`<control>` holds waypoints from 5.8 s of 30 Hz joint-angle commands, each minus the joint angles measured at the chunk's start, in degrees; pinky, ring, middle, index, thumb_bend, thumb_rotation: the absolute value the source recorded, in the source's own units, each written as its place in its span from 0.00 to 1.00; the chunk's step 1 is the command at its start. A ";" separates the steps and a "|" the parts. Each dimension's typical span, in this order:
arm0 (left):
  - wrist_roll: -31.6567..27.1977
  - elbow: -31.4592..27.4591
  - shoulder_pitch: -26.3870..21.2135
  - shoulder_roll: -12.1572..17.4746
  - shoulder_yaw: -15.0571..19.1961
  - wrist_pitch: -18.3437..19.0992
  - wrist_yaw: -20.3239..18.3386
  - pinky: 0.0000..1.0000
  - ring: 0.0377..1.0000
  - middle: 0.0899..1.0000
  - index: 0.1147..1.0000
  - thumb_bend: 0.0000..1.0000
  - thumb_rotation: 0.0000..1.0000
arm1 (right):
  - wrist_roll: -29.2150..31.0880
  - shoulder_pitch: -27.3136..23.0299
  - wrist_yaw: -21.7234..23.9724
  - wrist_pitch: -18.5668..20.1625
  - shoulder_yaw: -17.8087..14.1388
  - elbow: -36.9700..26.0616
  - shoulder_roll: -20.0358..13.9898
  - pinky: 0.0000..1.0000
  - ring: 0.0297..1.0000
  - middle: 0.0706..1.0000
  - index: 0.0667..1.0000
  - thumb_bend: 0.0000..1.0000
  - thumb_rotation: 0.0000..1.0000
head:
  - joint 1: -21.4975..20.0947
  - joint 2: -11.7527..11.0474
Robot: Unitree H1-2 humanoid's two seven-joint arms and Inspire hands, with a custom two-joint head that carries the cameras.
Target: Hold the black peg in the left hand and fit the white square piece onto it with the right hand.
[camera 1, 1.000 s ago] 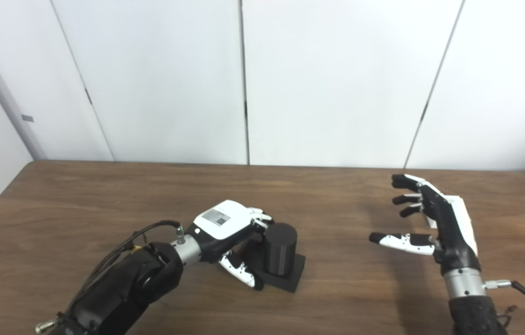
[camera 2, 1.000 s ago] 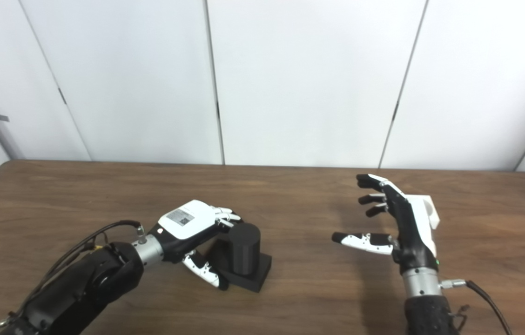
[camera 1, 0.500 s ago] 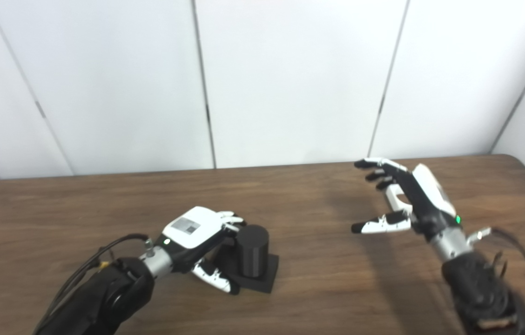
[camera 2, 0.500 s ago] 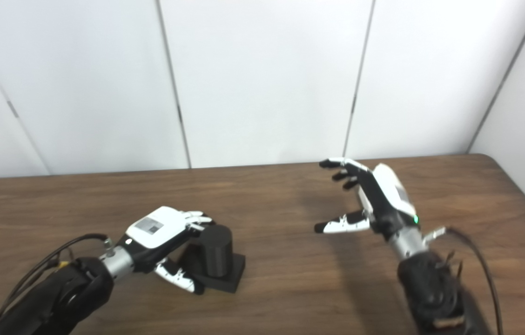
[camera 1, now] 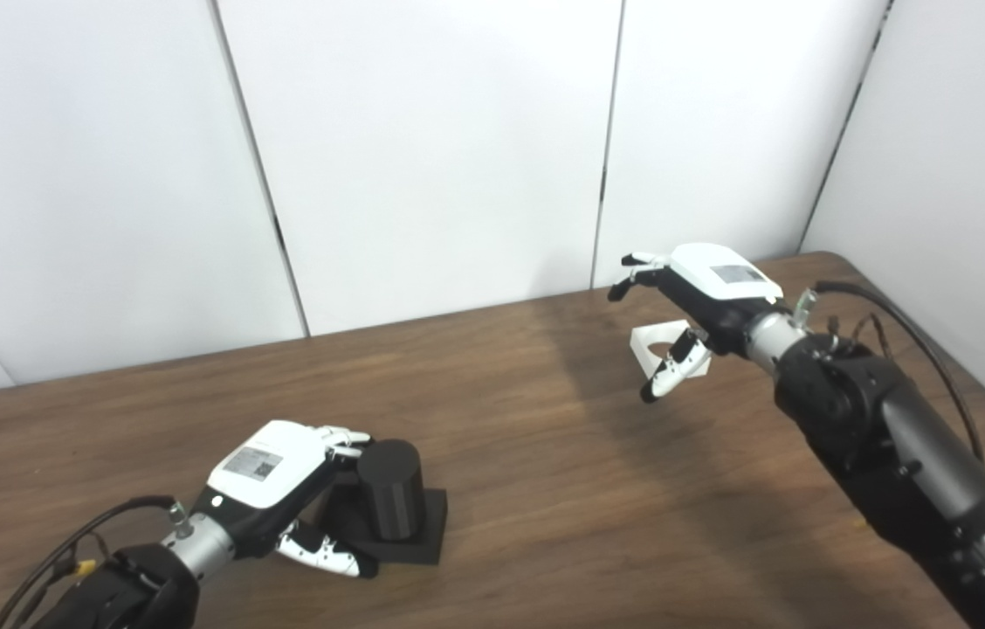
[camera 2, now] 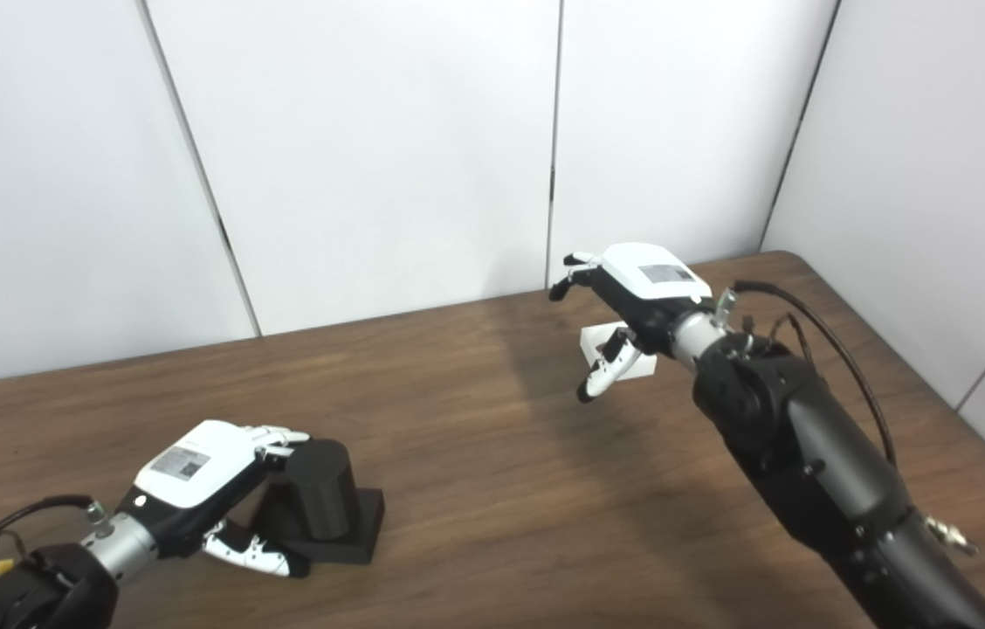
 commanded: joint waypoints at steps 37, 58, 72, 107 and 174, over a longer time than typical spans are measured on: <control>3.01 2.95 4.40 2.85 -2.05 -4.97 -2.53 0.77 0.83 0.81 0.42 0.52 0.07 | -10.64 -14.60 1.05 0.57 11.36 27.75 -1.26 0.88 0.97 0.97 0.87 0.92 0.14 | -1.80 -0.50; 2.29 -0.44 4.86 2.70 -0.63 -3.33 -5.68 0.75 0.81 0.81 0.42 0.52 0.06 | -5.36 -14.94 -8.36 -3.07 11.67 38.53 0.08 0.85 0.91 0.90 0.76 0.77 0.12 | -0.50 0.48; 2.10 -2.20 5.33 2.47 -0.16 -2.30 -6.44 0.74 0.80 0.80 0.42 0.52 0.06 | -4.75 -19.80 -8.87 -4.47 16.12 49.07 2.31 0.84 0.90 0.88 0.68 0.70 0.14 | 0.78 1.40; 2.12 -3.29 6.00 1.95 0.97 -2.20 -7.18 0.74 0.81 0.81 0.42 0.52 0.06 | -1.19 -21.79 -3.97 -5.22 19.27 50.74 3.47 0.75 0.79 0.72 0.46 0.52 0.15 | 2.58 3.70; 4.78 -0.82 3.03 -2.76 -0.30 2.08 -8.54 0.83 0.89 0.86 0.43 0.52 0.08 | 13.41 -17.10 7.28 -20.00 9.12 0.87 0.91 0.79 0.86 0.78 0.44 0.52 0.13 | 26.36 11.37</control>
